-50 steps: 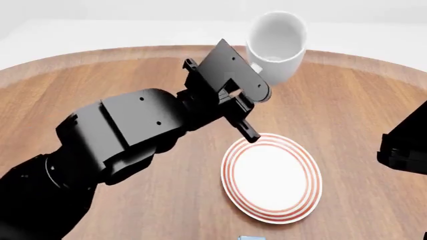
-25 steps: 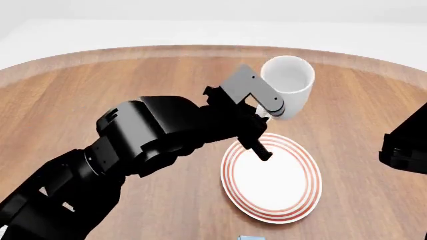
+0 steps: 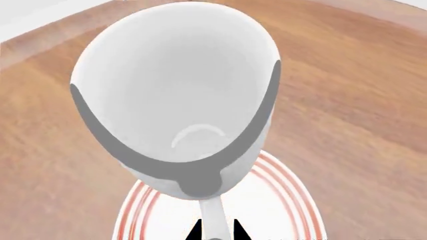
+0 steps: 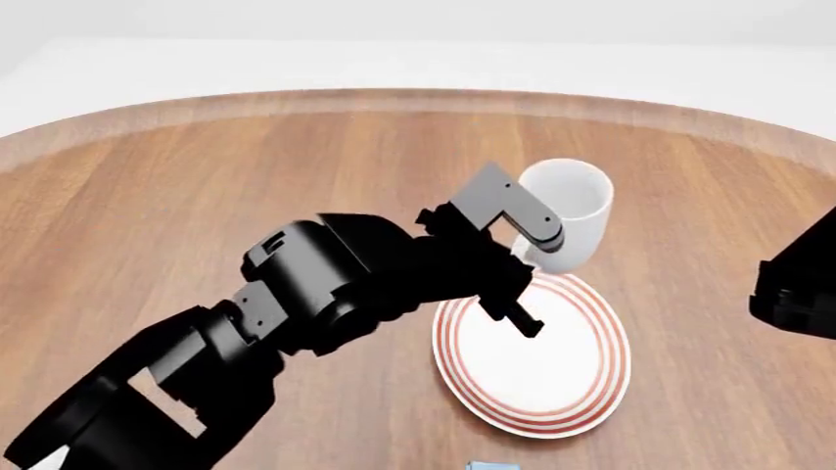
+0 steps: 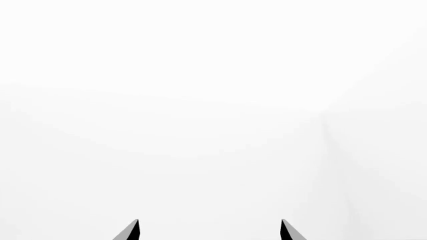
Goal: Pick up the white mug and put it on the plate, and put the chocolate pudding to the right of the plate.
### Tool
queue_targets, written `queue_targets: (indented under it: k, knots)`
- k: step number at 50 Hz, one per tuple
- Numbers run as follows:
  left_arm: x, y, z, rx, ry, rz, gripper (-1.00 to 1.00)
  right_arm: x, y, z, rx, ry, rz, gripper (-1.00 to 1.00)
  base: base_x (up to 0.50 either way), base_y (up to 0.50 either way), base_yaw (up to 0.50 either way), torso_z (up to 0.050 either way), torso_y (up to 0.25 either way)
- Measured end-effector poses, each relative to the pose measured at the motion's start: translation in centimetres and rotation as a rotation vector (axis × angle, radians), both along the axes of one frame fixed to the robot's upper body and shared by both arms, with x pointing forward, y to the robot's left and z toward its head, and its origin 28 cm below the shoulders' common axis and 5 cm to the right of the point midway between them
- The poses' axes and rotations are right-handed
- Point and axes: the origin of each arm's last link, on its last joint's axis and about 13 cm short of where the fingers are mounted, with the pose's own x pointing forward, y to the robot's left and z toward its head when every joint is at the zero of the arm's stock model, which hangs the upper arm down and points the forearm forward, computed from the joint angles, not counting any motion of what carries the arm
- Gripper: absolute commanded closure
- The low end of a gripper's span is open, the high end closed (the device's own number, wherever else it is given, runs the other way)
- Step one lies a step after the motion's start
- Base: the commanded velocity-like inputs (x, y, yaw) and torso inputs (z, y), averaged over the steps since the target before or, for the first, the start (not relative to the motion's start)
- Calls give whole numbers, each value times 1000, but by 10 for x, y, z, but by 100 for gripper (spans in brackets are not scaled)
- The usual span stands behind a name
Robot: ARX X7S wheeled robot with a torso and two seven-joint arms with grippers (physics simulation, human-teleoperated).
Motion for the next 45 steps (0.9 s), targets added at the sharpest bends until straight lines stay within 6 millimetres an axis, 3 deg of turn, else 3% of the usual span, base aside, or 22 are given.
queue_targets:
  k: [22, 45]
  knots:
    - [16, -8, -34, 56, 105, 12, 100, 1, -1, -1, 7, 3, 0, -100, 0, 0, 0, 0, 0]
    - [19, 1, -58, 92, 170, 58, 100, 1, -2, -2, 10, 8, 1, -100, 0, 0, 0, 0, 0]
